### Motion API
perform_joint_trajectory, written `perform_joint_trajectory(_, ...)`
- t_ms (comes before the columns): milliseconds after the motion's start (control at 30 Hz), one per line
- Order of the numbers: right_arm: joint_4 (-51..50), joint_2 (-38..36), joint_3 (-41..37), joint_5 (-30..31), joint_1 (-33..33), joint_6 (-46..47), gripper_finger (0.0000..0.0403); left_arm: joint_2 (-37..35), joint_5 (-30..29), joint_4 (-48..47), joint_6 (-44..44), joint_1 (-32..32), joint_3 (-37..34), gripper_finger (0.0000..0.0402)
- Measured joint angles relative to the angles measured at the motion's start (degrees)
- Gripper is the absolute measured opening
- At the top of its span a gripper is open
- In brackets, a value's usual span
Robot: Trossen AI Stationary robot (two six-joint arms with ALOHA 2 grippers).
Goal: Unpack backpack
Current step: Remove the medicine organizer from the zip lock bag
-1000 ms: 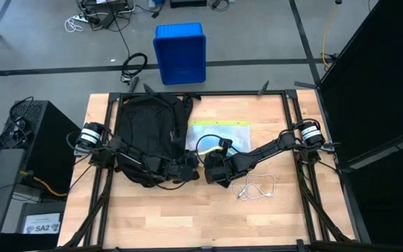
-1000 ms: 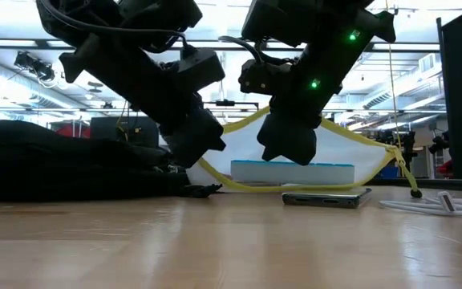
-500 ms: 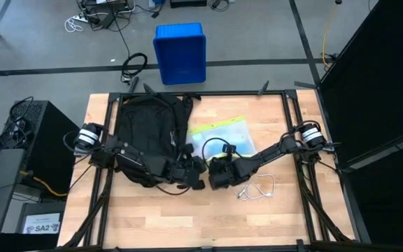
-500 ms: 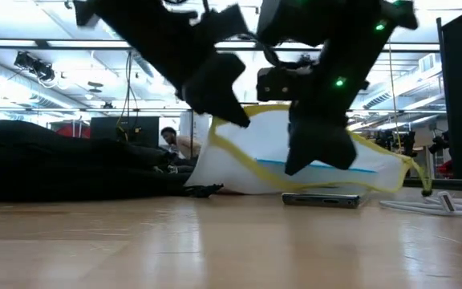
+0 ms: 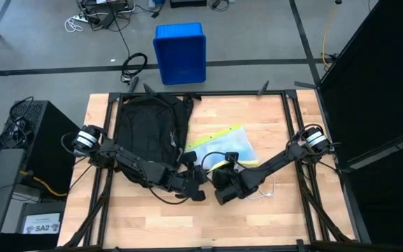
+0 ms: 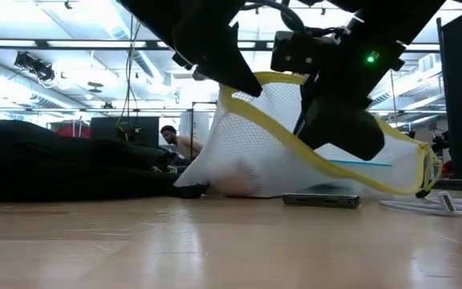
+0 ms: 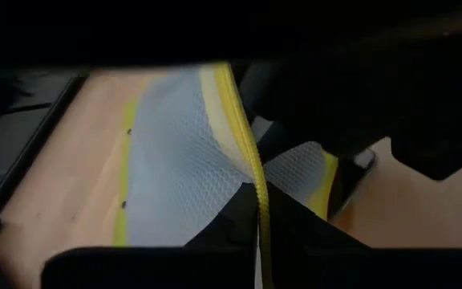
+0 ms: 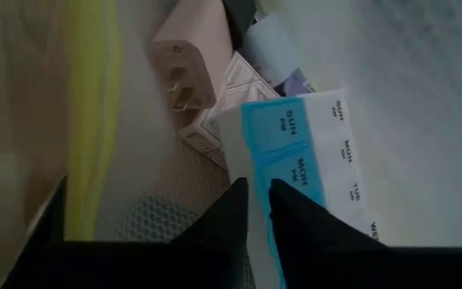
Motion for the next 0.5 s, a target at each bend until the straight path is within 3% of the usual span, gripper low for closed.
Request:
perform_joint_trajectory(367,1.6,1.9,-1.0,-1.4,0.1,-3.3,0.0245,0.0,1.5,0.0,0.0,0.0,0.0,0.0)
perform_joint_trajectory(500,1.3,4.7,-1.3,2.3,-1.0,-4.2,0.03,0.0,2.4,0.0,0.0,0.0,0.0,0.0)
